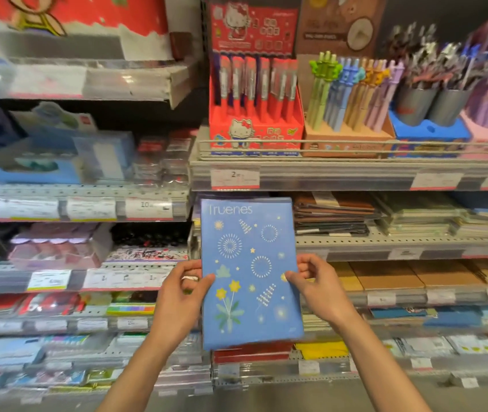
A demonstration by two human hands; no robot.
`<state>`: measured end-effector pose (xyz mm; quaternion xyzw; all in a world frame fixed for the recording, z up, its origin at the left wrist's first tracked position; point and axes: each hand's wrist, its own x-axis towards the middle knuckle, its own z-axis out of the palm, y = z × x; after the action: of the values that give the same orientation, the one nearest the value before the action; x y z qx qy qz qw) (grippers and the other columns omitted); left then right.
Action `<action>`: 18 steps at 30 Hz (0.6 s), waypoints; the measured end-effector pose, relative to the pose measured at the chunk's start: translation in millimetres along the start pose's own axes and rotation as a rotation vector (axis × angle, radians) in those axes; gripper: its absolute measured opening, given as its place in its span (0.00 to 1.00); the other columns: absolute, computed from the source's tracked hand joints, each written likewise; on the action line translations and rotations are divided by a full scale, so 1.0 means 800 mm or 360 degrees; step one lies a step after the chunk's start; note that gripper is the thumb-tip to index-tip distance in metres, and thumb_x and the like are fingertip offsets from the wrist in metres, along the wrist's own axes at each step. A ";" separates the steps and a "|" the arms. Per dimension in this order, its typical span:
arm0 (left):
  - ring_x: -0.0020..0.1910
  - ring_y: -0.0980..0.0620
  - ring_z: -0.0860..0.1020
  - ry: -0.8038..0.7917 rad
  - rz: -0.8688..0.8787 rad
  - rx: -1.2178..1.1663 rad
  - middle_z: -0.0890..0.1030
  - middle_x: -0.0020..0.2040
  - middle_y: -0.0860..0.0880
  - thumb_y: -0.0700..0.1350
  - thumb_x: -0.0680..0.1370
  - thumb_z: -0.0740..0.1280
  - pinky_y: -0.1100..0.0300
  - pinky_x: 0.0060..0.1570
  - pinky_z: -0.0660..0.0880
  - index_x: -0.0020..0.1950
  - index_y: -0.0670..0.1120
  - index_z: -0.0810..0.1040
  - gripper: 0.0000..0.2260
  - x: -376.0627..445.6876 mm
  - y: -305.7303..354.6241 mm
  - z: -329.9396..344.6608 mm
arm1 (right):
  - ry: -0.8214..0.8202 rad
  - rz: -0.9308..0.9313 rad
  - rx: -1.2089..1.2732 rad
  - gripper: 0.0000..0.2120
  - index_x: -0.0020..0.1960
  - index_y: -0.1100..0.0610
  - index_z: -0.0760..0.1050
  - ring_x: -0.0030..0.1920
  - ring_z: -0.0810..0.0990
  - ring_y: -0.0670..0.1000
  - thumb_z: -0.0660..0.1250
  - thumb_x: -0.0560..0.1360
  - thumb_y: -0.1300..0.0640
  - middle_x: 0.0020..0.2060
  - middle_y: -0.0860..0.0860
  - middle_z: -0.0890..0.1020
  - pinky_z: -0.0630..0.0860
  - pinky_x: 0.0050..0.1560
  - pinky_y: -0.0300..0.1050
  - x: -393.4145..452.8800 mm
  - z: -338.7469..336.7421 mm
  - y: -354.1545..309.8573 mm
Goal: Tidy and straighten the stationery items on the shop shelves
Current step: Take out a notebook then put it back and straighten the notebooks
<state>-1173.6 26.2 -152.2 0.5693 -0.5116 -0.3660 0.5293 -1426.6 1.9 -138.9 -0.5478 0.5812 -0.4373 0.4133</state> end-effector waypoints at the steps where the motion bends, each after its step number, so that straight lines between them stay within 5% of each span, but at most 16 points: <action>1: 0.40 0.50 0.83 0.0049 -0.0004 0.0019 0.84 0.47 0.50 0.45 0.75 0.74 0.51 0.42 0.81 0.54 0.50 0.78 0.09 0.004 0.002 -0.003 | 0.0002 -0.0001 0.0016 0.07 0.53 0.59 0.76 0.39 0.78 0.48 0.70 0.76 0.66 0.38 0.50 0.80 0.76 0.39 0.34 0.004 0.006 -0.005; 8: 0.44 0.52 0.85 0.0174 -0.0076 -0.0041 0.85 0.48 0.51 0.46 0.75 0.73 0.52 0.46 0.81 0.57 0.49 0.80 0.11 0.047 0.024 -0.007 | 0.0135 0.0069 0.0248 0.07 0.55 0.53 0.77 0.41 0.83 0.43 0.68 0.79 0.61 0.45 0.45 0.84 0.74 0.34 0.31 0.035 0.027 -0.032; 10: 0.44 0.56 0.84 0.0161 -0.0081 -0.0125 0.85 0.49 0.49 0.43 0.76 0.72 0.61 0.45 0.81 0.60 0.45 0.79 0.13 0.058 0.034 -0.007 | 0.0195 0.0131 0.0363 0.05 0.53 0.55 0.79 0.37 0.83 0.43 0.68 0.78 0.62 0.42 0.47 0.85 0.76 0.33 0.32 0.047 0.032 -0.040; 14: 0.47 0.61 0.83 -0.0069 -0.0035 -0.0131 0.82 0.57 0.50 0.42 0.78 0.70 0.65 0.45 0.80 0.64 0.49 0.77 0.15 0.050 0.049 -0.018 | 0.0294 0.0286 0.0552 0.06 0.53 0.60 0.82 0.42 0.84 0.52 0.70 0.76 0.63 0.43 0.54 0.86 0.84 0.50 0.54 0.065 0.039 -0.055; 18: 0.51 0.51 0.84 -0.0280 -0.0167 -0.0173 0.84 0.54 0.48 0.44 0.75 0.73 0.50 0.45 0.82 0.64 0.58 0.78 0.19 0.028 0.048 -0.036 | 0.0313 0.0393 0.0735 0.10 0.56 0.61 0.81 0.41 0.82 0.50 0.72 0.76 0.63 0.44 0.53 0.84 0.78 0.32 0.37 0.072 0.032 -0.072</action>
<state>-1149.1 14.0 -107.3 0.5316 -0.5049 -0.4690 0.4925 -1389.5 -58.1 -90.6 -0.3191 0.5657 -0.5557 0.5190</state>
